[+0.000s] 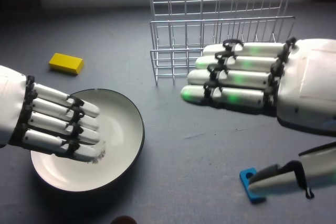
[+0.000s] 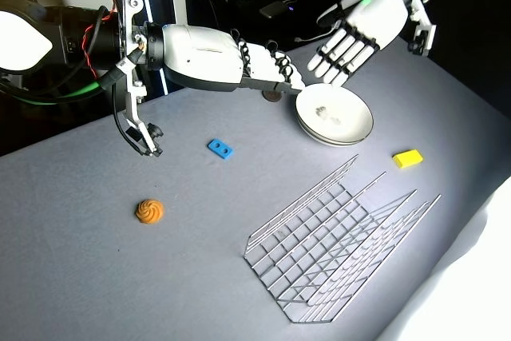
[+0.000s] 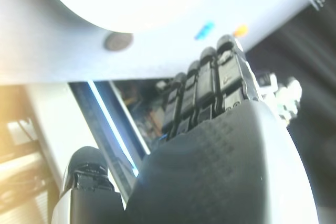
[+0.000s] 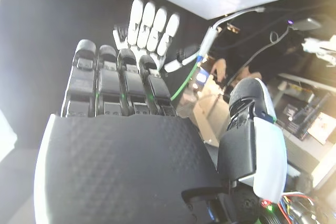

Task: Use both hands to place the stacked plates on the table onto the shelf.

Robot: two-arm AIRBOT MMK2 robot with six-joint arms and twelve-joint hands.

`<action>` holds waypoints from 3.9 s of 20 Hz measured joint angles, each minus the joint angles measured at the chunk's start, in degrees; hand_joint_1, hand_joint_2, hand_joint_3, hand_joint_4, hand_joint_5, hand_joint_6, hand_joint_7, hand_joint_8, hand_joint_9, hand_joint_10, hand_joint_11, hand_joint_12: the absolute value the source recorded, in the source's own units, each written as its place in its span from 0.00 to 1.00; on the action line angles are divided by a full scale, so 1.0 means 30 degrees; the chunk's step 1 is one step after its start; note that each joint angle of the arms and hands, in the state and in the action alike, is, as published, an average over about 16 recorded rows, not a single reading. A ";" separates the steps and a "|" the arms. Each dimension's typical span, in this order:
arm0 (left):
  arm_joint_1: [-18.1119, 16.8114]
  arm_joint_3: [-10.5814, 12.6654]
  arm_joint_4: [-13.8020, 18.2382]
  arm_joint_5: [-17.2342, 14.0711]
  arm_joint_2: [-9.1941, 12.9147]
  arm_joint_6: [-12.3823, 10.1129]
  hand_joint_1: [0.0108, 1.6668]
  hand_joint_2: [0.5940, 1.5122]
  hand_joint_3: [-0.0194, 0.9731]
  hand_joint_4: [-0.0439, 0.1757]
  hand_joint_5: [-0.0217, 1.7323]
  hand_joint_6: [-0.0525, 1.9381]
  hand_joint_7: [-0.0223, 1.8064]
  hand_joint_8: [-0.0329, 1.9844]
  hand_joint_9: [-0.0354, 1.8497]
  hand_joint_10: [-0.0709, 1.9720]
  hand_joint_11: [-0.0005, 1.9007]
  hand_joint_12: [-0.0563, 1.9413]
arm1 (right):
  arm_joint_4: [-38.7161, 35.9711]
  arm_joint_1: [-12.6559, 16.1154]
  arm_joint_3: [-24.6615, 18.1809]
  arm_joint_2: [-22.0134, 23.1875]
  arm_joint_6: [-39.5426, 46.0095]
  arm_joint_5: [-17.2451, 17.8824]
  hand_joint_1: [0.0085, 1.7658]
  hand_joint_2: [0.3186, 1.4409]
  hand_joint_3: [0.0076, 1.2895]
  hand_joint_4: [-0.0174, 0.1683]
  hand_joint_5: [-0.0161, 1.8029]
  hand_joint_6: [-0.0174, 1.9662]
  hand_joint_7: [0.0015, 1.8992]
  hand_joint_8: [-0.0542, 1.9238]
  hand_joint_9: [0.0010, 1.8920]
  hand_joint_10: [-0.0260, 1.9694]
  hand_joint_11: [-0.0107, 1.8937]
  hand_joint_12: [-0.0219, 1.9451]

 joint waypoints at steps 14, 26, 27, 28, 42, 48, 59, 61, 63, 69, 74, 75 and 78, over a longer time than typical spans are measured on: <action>0.3756 0.2419 -0.1790 0.0648 -0.1332 0.1705 0.01 0.47 0.06 0.19 0.02 0.02 0.02 0.01 0.03 0.04 0.01 0.03 | -0.0187 -0.0044 0.0165 0.0168 0.0885 0.0599 0.13 0.71 0.01 0.13 0.02 0.02 0.01 0.04 0.01 0.02 0.02 0.03; 0.5036 0.3136 -0.2236 0.1206 -0.1646 0.2091 0.00 0.48 0.06 0.20 0.02 0.02 0.02 0.01 0.03 0.04 0.01 0.03 | -0.0068 -0.0040 0.0429 0.0468 0.1374 0.0887 0.12 0.72 0.01 0.13 0.02 0.02 0.01 0.04 0.01 0.02 0.02 0.07; 0.5116 0.3195 -0.2262 0.1250 -0.1684 0.2107 0.00 0.48 0.06 0.20 0.02 0.02 0.02 0.01 0.03 0.04 0.01 0.03 | -0.0068 -0.0039 0.0464 0.0484 0.1428 0.0920 0.11 0.72 0.01 0.13 0.02 0.02 0.01 0.04 0.01 0.02 0.02 0.07; 0.5195 0.3254 -0.2288 0.1285 -0.1721 0.2116 0.00 0.49 0.05 0.20 0.02 0.02 0.02 0.01 0.03 0.04 0.01 0.03 | -0.0069 -0.0038 0.0500 0.0497 0.1482 0.0954 0.11 0.72 0.01 0.13 0.02 0.02 0.01 0.04 0.01 0.02 0.02 0.08; 0.5854 0.3876 -0.2478 0.1741 -0.2213 0.2134 0.00 0.50 0.05 0.21 0.02 0.02 0.02 0.01 0.03 0.04 0.01 0.03 | -0.0375 0.0107 0.0732 0.0422 0.1789 0.0999 0.11 0.73 0.01 0.13 0.02 0.02 0.01 0.04 0.01 0.02 0.02 0.06; 0.6084 0.4047 -0.2658 0.1874 -0.2388 0.2138 0.00 0.50 0.05 0.20 0.02 0.02 0.02 0.01 0.03 0.03 0.01 0.03 | -0.1025 0.0578 0.0875 0.0059 0.1746 0.0362 0.14 0.72 0.01 0.13 0.02 0.02 0.01 0.04 0.01 0.02 0.02 0.08; 0.5879 0.3942 -0.2895 0.2109 -0.2761 0.2000 0.00 0.51 0.05 0.20 0.02 0.03 0.01 0.01 0.02 0.03 0.01 0.02 | -0.2091 0.2013 0.1712 -0.1556 0.0498 -0.2068 0.23 0.67 0.01 0.13 0.02 0.02 0.01 0.04 0.02 0.02 0.02 0.15; 0.5651 0.3738 -0.2870 0.2241 -0.2849 0.1915 0.00 0.51 0.05 0.20 0.02 0.03 0.01 0.01 0.02 0.03 0.01 0.03 | -0.2317 0.2193 0.1932 -0.1914 0.0243 -0.2408 0.29 0.66 0.01 0.13 0.03 0.02 0.02 0.04 0.02 0.02 0.02 0.19; 0.5383 0.3487 -0.2830 0.2395 -0.2947 0.1824 0.00 0.52 0.05 0.20 0.02 0.03 0.01 0.01 0.02 0.03 0.01 0.03 | -0.2556 0.2312 0.2148 -0.2303 -0.0006 -0.2691 0.36 0.64 0.01 0.13 0.04 0.02 0.03 0.04 0.03 0.02 0.02 0.23; 0.4582 0.2652 -0.2753 0.2923 -0.3304 0.1560 0.00 0.52 0.05 0.20 0.02 0.04 0.01 0.01 0.03 0.04 0.01 0.03 | -0.3347 0.2480 0.2844 -0.3515 -0.0387 -0.2945 0.58 0.57 0.01 0.13 0.08 0.02 0.06 0.04 0.06 0.02 0.02 0.35; 0.4190 0.2138 -0.2746 0.3234 -0.3501 0.1433 0.00 0.53 0.05 0.20 0.02 0.04 0.01 0.01 0.03 0.04 0.01 0.03 | -0.3717 0.2660 0.3608 -0.4736 -0.0397 -0.3056 0.68 0.55 0.01 0.13 0.11 0.02 0.09 0.04 0.09 0.02 0.02 0.43; 0.4142 0.2085 -0.2749 0.3271 -0.3536 0.1423 0.00 0.53 0.05 0.20 0.02 0.04 0.01 0.01 0.03 0.04 0.01 0.03 | -0.3723 0.2704 0.3801 -0.5036 -0.0414 -0.3106 0.69 0.55 0.01 0.13 0.12 0.02 0.09 0.04 0.09 0.02 0.02 0.44; 0.4071 0.2014 -0.2791 0.3335 -0.3636 0.1418 0.00 0.53 0.05 0.20 0.02 0.04 0.01 0.01 0.03 0.04 0.01 0.03 | -0.3723 0.2833 0.4459 -0.6007 -0.0465 -0.3298 0.69 0.55 0.01 0.13 0.12 0.02 0.09 0.04 0.09 0.02 0.02 0.43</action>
